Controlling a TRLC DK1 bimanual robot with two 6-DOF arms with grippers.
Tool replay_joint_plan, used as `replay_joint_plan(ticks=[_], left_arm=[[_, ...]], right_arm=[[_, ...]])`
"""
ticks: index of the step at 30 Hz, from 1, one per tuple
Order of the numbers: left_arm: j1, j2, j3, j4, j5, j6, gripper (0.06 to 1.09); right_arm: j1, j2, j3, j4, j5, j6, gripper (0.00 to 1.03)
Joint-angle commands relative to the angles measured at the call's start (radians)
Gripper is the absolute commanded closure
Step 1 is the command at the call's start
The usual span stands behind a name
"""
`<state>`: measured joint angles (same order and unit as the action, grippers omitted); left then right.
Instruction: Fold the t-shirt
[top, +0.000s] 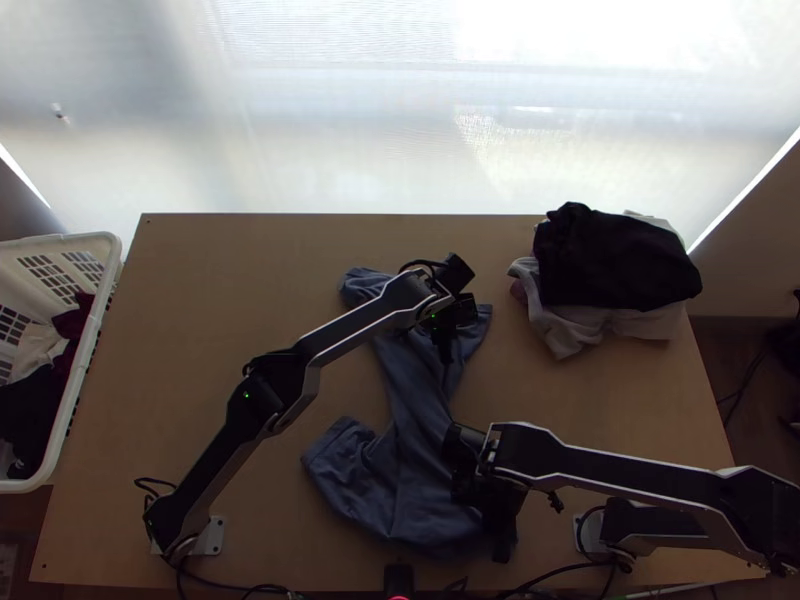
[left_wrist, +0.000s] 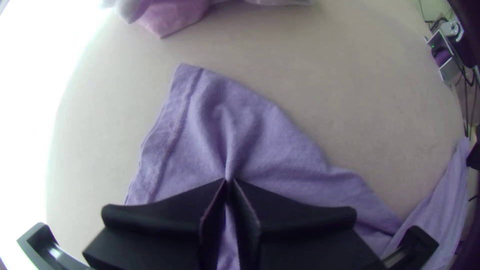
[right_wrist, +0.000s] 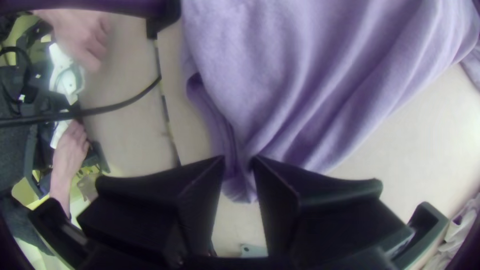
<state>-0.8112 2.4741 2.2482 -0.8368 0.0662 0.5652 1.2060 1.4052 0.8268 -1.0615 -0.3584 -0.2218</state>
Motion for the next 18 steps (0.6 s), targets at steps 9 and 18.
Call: replay_joint_plan(ticks=[9, 18], left_arm=[[0.116, -0.106, 0.01, -0.054, -0.002, -0.045, 1.05], [0.237, -0.343, -0.055, -0.22, 0.018, -0.047, 1.05]], right_arm=[[-0.048, -0.074, -0.031, 0.063, 0.035, -0.019, 1.0], [-0.198, -0.187, 0.222, -0.074, 0.038, -0.09, 1.0]])
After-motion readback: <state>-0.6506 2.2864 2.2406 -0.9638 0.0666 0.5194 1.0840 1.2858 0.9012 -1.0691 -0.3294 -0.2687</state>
